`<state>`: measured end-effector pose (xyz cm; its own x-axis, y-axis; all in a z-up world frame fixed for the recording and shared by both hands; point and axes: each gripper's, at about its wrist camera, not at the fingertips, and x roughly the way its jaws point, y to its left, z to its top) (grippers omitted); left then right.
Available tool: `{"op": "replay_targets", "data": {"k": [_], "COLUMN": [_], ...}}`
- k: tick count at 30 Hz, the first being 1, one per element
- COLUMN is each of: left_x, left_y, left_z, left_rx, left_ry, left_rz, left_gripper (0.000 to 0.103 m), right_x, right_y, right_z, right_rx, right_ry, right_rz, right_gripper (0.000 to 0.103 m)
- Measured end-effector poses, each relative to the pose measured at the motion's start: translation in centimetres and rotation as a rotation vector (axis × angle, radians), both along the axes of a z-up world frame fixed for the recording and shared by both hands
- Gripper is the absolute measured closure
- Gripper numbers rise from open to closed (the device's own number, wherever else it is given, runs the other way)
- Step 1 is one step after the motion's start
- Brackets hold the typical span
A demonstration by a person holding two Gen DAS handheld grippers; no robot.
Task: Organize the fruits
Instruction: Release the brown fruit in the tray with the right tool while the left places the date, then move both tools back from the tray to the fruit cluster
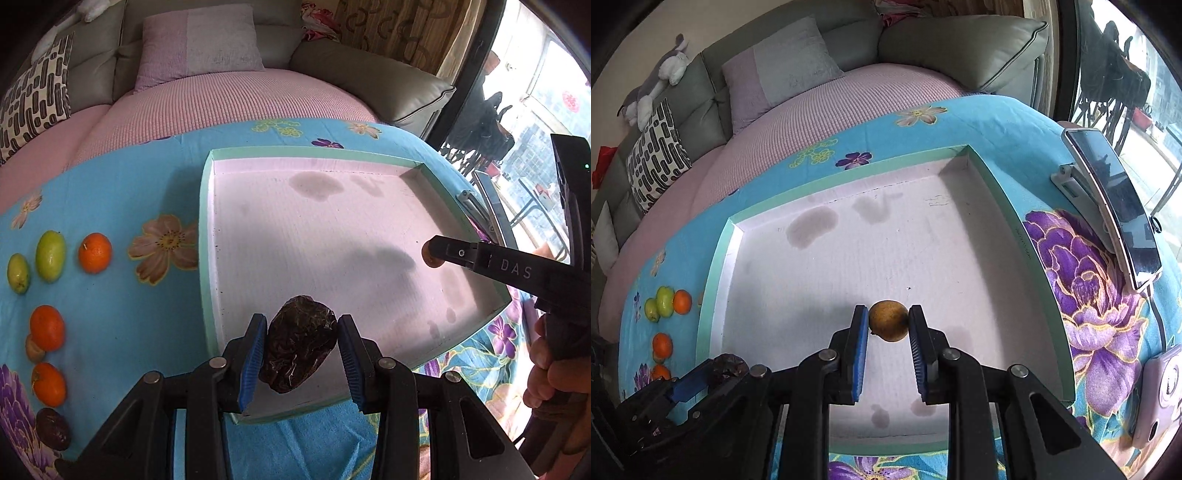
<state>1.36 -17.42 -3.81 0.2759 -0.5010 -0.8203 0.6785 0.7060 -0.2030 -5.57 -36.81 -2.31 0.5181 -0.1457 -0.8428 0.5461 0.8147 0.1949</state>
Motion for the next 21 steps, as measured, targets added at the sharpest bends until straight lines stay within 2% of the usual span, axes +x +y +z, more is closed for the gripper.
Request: {"op": "replay_targets", "data": {"k": [15, 16, 18, 21], "left_x": [0.11, 0.10, 0.10, 0.02], "left_y": [-0.40, -0.36, -0.34, -0.17], "left_z": [-0.70, -0.68, -0.58, -0.17], "left_rx": [0.034, 0.034, 0.031, 0.022], "left_ry": [0.016, 0.019, 0.022, 0.021], "left_rz": [0.001, 0.000, 0.001, 0.001], "left_gripper": [0.059, 0.059, 0.053, 0.048], "right_x": [0.57, 0.61, 0.69, 0.77], "right_y": [0.39, 0.39, 0.39, 0.35], "right_z": [-0.58, -0.63, -0.81, -0.90], "right_rx": [0.003, 0.004, 0.002, -0.002], "right_ry": [0.025, 0.028, 0.039, 0.048], "right_rz": [0.013, 0.012, 0.008, 0.004], "right_gripper": [0.079, 0.078, 0.064, 0.054]}}
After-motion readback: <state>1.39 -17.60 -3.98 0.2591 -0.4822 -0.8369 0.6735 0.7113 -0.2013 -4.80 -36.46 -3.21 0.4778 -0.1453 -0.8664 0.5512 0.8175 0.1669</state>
